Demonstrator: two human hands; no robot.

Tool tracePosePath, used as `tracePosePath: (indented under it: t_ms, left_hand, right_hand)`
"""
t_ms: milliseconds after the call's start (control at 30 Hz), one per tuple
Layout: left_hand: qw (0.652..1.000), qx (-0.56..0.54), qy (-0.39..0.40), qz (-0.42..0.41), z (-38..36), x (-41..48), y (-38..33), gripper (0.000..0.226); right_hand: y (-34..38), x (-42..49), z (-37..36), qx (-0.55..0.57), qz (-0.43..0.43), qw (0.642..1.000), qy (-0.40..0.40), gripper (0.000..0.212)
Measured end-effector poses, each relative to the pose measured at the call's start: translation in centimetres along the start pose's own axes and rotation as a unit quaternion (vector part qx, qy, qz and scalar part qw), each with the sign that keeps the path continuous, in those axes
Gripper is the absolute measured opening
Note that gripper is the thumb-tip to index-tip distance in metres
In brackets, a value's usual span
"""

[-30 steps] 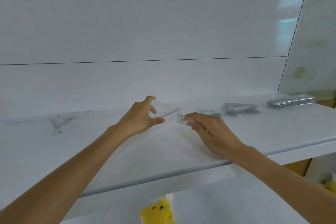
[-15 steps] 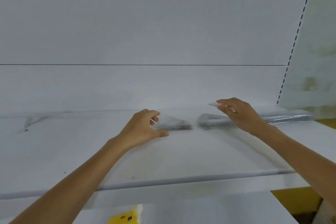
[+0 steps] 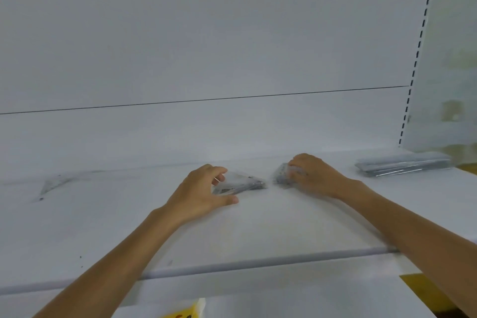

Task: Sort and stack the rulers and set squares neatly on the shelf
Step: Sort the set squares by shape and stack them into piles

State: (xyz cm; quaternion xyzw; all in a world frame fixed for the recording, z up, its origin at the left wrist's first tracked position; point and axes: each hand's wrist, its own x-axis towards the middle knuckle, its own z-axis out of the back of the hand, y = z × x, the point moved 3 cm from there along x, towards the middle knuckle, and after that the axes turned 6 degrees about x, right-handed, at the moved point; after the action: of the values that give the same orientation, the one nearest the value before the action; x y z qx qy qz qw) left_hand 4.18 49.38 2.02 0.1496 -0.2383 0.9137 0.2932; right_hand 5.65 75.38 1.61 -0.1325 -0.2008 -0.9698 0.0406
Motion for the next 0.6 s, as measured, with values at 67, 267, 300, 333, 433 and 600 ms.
tracePosePath:
  t_ms: [67, 267, 300, 333, 433, 600]
  left_hand:
    - [1.0, 0.006, -0.004, 0.0, 0.2, 0.1, 0.0, 0.071]
    - [1.0, 0.011, -0.019, 0.011, 0.1, 0.5, 1.2, 0.077]
    - [1.0, -0.001, -0.025, 0.014, -0.1, 0.5, 1.4, 0.077]
    - [0.999, -0.015, -0.032, 0.019, -0.3, 0.5, 1.6, 0.076]
    - [0.998, -0.037, -0.04, 0.028, -0.2, 1.1, 2.0, 0.075]
    - [0.998, -0.041, -0.031, 0.036, 0.5, 3.1, 2.1, 0.066]
  right_hand:
    - [1.1, -0.6, 0.3, -0.009, 0.029, 0.998, -0.048, 0.035]
    - [7.6, -5.0, -2.1, -0.008, 0.105, 0.994, 0.001, 0.038]
    - [8.4, -5.9, -3.1, -0.031, 0.119, 0.992, 0.02, 0.041]
    - [8.9, -6.5, -3.8, -0.048, 0.132, 0.99, 0.025, 0.043]
    - [9.3, -7.2, -4.1, -0.033, 0.124, 0.992, 0.013, 0.042]
    - [9.1, -7.1, -4.2, -0.027, 0.134, 0.991, 0.004, 0.04]
